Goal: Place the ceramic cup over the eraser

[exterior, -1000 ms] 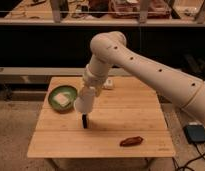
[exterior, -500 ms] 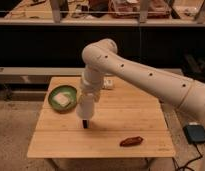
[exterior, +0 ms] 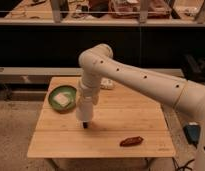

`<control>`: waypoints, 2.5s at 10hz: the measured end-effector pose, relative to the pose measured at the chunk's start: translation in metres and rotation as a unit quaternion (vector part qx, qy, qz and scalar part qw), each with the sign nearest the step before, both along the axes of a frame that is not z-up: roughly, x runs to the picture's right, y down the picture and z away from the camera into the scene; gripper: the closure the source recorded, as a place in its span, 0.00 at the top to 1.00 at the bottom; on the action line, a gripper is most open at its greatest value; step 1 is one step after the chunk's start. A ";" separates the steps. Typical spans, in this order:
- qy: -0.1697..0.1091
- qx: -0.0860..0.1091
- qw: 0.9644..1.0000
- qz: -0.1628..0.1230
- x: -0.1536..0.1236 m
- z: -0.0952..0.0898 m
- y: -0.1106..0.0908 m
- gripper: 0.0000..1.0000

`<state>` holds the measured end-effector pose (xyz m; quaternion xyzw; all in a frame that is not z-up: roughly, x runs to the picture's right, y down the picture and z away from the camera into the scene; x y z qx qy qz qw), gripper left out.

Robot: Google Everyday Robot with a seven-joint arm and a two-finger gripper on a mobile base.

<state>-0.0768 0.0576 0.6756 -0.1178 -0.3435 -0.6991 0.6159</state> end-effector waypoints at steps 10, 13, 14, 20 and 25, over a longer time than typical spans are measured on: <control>0.056 0.030 0.998 0.002 -0.017 0.051 0.042 0.11; 0.072 0.004 0.997 0.018 -0.028 0.062 0.076 0.42; 0.076 -0.002 0.997 0.023 -0.029 0.064 0.087 0.50; 0.085 -0.012 0.996 0.030 -0.036 0.065 0.115 0.67; 0.085 -0.012 0.996 0.030 -0.036 0.064 0.115 0.67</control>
